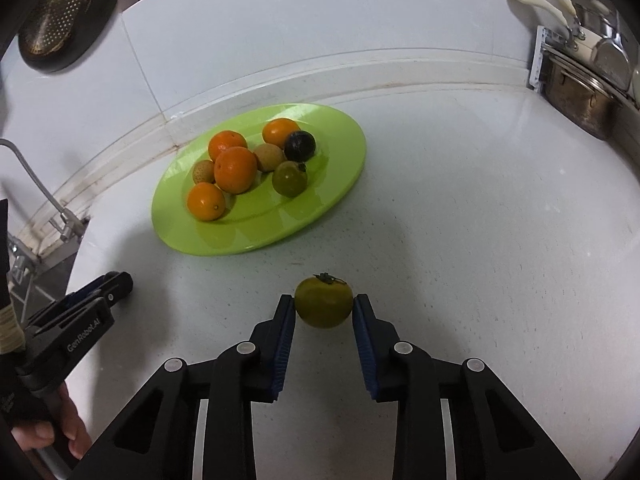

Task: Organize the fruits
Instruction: 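Grasp the black plum with the left tool while the right tool grasps the yellow-green tomato, then carry plum and tomato onto the green plate and open both tools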

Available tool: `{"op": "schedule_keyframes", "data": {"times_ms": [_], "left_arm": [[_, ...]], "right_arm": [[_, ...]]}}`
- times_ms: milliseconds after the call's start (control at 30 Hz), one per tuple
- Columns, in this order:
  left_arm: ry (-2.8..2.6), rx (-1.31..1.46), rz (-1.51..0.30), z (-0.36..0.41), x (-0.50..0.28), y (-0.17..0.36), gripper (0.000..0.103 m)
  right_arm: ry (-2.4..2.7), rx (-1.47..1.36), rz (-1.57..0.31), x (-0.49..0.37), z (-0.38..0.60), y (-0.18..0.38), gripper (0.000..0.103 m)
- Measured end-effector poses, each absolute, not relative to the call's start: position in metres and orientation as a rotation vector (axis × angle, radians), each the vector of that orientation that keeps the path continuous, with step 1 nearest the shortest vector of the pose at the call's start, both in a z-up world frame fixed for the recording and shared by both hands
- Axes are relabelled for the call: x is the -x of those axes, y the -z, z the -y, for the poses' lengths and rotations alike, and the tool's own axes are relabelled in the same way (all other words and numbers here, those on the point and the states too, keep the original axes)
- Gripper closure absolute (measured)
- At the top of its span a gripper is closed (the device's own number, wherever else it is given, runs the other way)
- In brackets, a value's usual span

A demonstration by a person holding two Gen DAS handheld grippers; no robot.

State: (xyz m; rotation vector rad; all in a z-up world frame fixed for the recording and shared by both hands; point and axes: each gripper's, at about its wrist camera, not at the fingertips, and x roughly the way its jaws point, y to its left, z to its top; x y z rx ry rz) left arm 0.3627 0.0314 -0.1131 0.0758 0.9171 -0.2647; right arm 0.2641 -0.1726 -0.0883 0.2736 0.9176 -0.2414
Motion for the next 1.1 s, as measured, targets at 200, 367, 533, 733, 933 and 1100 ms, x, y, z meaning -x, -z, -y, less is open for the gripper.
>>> {"op": "schedule_keyframes", "data": {"times_ms": [200,367,533,733,933,1100], "left_arm": [[0.312,-0.084,-0.866,-0.034,-0.348,0.101,0.074],[0.345,-0.118,-0.825,-0.033,-0.329,0.086,0.074],[0.373,-0.106,-0.797,-0.032,-0.312,0.071,0.074],[0.412,-0.091,-0.762,-0.029,-0.295,0.051,0.074],[0.430,-0.115,-0.704,-0.023,-0.281,0.030,0.074],[0.449,-0.120,-0.668,-0.019,-0.277,0.015,0.074]], "right_arm": [[0.181,-0.274,-0.886,-0.264,0.168,0.080,0.072],[0.136,-0.264,-0.860,-0.261,0.167,0.073,0.072],[0.075,-0.238,-0.829,-0.255,0.167,0.060,0.072],[0.025,-0.211,-0.783,-0.248,0.166,0.038,0.072],[-0.005,-0.198,-0.749,-0.242,0.166,0.022,0.072],[-0.023,-0.190,-0.719,-0.237,0.166,0.010,0.072]]}}
